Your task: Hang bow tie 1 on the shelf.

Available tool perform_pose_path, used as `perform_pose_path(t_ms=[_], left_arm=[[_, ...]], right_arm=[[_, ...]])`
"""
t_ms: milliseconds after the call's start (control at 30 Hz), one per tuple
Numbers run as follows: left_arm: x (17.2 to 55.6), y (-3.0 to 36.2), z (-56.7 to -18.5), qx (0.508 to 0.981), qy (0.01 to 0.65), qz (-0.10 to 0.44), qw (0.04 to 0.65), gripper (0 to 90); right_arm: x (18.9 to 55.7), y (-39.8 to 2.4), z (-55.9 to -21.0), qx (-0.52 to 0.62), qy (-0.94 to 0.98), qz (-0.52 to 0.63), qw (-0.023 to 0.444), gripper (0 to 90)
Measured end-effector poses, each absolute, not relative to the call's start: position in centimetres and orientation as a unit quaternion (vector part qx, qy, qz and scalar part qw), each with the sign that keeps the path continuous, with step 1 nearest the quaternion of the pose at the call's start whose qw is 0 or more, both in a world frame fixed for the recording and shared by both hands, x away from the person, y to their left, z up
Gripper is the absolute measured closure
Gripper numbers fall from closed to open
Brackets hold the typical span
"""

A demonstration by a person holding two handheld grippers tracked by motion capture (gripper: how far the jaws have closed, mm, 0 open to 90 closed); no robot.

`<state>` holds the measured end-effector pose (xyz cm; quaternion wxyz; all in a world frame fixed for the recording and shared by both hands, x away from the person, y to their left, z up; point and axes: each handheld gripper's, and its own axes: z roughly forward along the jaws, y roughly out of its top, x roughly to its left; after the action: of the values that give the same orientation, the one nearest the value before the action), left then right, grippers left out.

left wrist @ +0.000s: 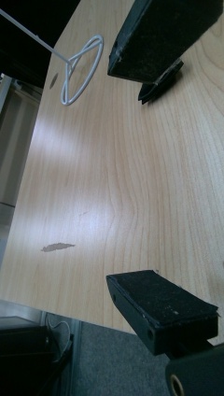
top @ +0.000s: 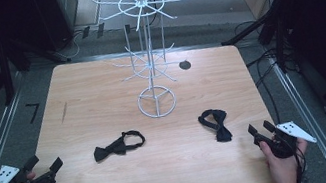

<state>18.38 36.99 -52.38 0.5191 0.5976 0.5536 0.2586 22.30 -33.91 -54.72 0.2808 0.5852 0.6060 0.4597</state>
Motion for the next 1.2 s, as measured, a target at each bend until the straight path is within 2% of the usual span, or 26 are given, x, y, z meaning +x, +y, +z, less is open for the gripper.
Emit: perform_pose_path(t_ms=[100, 300, 933, 1200], left_arm=[[18.2, 37.0, -52.4, 0.599, 0.552, 0.259, 0.519, 3.7], [18.2, 36.8, -52.4, 0.604, 0.547, 0.264, 0.516, 3.7], [17.9, 36.3, -52.3, 0.614, 0.53, 0.286, 0.51, 3.7], [17.8, 36.6, -52.3, 0.616, 0.52, 0.268, 0.527, 3.7]], right_arm=[[22.7, -33.8, -54.5, 0.587, 0.603, 0.462, 0.281, 40.8], [23.1, -32.3, -53.9, 0.576, 0.613, 0.463, 0.281, 43.1], [25.8, -29.8, -54.0, 0.57, 0.643, 0.436, 0.266, 42.9], [26.5, -29.4, -53.7, 0.578, 0.634, 0.445, 0.258, 42.6]])
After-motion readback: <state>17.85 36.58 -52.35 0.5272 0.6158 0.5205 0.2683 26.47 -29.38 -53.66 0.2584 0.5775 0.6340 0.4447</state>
